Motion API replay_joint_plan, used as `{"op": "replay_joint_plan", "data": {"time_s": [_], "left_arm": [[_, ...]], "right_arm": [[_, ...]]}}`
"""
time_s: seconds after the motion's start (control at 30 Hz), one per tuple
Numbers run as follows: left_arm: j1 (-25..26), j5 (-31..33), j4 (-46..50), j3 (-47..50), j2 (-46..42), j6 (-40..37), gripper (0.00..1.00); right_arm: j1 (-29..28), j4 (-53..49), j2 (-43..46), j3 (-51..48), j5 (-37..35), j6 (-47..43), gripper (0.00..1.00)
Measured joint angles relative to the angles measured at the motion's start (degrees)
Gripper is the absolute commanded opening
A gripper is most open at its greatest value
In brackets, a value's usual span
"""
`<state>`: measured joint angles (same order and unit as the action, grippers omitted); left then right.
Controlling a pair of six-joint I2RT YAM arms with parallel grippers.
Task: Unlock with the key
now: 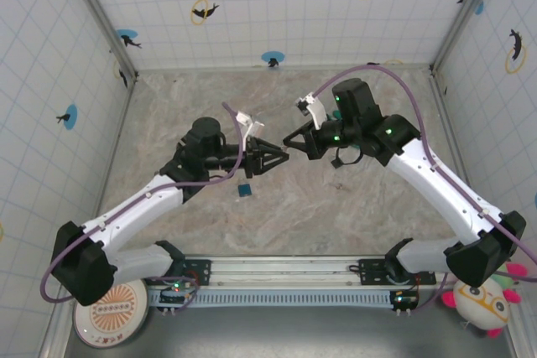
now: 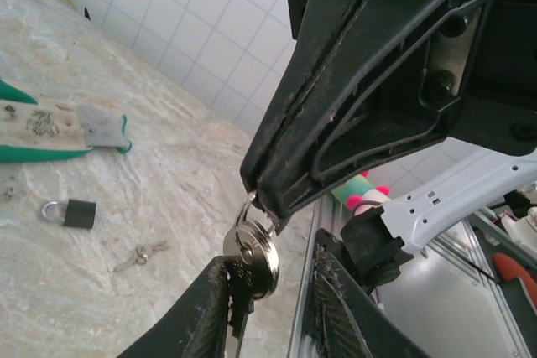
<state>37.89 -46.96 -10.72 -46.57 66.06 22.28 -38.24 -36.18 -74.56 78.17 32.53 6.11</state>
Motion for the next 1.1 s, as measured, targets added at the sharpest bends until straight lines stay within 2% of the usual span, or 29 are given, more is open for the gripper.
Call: {"op": "replay_joint_plan", "data": {"time_s": [0.4, 0.43, 0.57, 0.63, 0.83, 1.1], "left_arm": [[0.07, 1.31, 6.29, -0.52, -0.94, -2.23, 0.17], [0.07, 1.42, 6.73, -0.63, -0.94, -2.51, 0.19], [0.07, 3.32, 8.2, -0.74, -0.98, -3.21, 0.51], [0.04, 4.31, 8.5, -0.74, -1.18, -3.28, 0.61], [0.07, 4.52, 7.67, -0.76, -1.66, -3.17, 0.65], [0.11, 1.51, 3.72, -2.51, 0.24, -2.34, 0.64]], "right_arm": [[0.0, -0.92, -0.17, 0.0, -1.44, -0.42, 0.0], [0.0, -0.96, -0.17, 0.0, -1.46, -0.46, 0.0], [0.0, -0.96, -0.17, 0.0, -1.44, -0.59, 0.0], [0.0, -0.96, -0.17, 0.0, -1.44, -0.57, 0.0], [-0.07, -0.96, -0.17, 0.0, -1.16, -0.57, 0.0], [-0.57, -0.94, -0.17, 0.0, -0.39, -0.15, 0.0]]}}
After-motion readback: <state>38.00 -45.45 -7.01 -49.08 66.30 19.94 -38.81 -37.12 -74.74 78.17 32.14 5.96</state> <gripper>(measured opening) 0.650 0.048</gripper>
